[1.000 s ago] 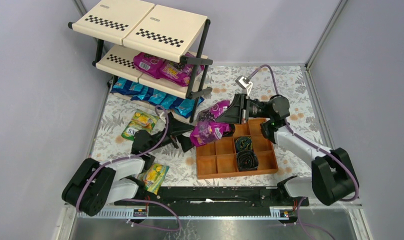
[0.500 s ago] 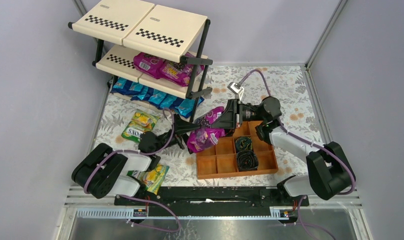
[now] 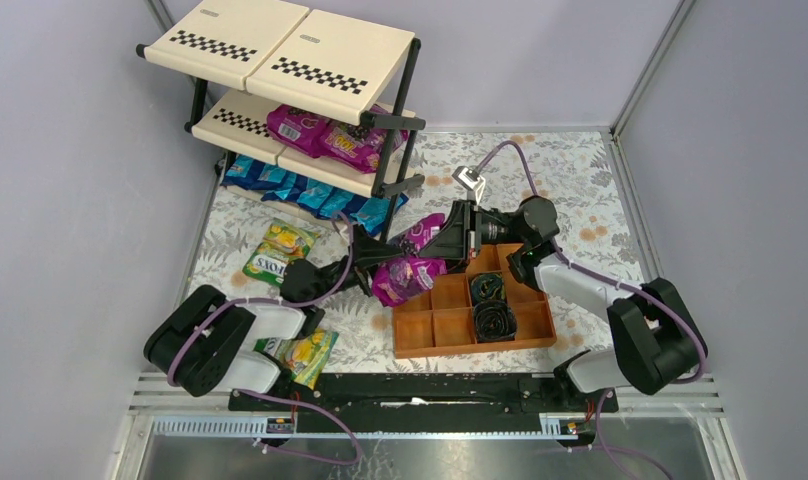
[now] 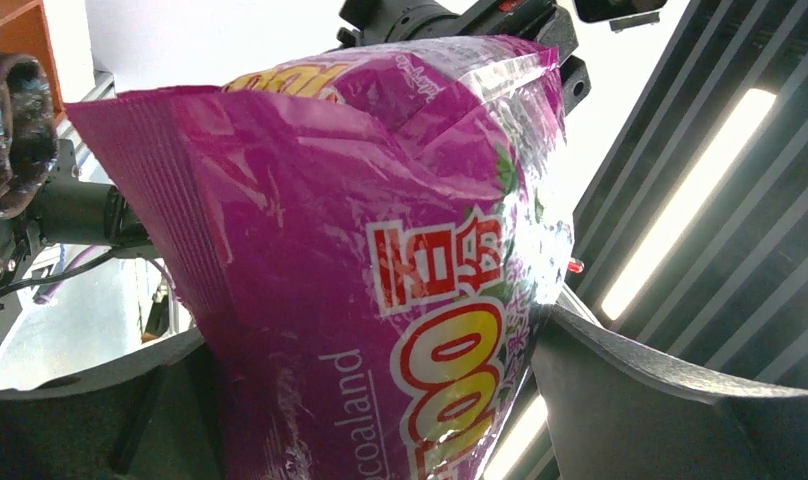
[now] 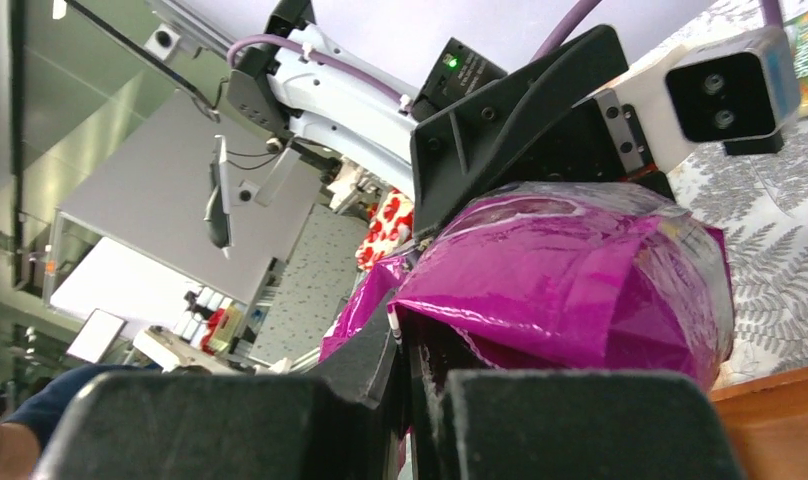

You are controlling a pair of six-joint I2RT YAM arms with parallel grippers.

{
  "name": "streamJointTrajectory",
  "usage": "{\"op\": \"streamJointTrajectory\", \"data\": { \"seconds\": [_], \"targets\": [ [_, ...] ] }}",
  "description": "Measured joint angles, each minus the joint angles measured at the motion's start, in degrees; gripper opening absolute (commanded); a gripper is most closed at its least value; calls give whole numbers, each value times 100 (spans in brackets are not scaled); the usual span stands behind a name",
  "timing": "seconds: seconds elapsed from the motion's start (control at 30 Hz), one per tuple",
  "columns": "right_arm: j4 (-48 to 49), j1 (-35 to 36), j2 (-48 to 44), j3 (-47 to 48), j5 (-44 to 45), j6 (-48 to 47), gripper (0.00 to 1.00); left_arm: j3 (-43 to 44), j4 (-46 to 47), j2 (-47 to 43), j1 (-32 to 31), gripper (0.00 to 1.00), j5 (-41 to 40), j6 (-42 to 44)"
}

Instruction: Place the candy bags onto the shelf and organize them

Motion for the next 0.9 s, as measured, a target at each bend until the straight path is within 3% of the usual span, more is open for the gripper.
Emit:
{"op": "streamJointTrajectory", "data": {
  "seconds": [0.17,0.27,0.33,0.37,0.5,0.63,0.73,0.8,0.9],
  "targets": [
    [1419,-2,256,-170,13,1064,0,197,-26,-7,-42,92,96,63],
    [1832,-2,278,-225,26,1432,0,251,-24,-26,-59,80,116,101],
    [1882,-2,260,-267,20,1497,4,251,-42,-59,-72,73,111,146],
    [1812,-2,221,-297,24,1486,11,251,-57,-79,-70,71,105,186],
    [807,-2,-173,-334,107,879,39,229,-168,-214,-26,61,74,365],
    [-1043,9,-730,-129,509,-297,73,129,-238,-533,129,57,-66,573],
    [-2146,13,-940,153,800,-990,91,42,-603,-942,317,54,-181,831],
    [-2815,15,-1043,310,1008,-1370,99,42,-1113,-1338,415,52,-260,1128],
    [-3499,35,-1126,374,1268,-1725,100,59,-1834,-1884,448,48,-337,1547]
  ]
}}
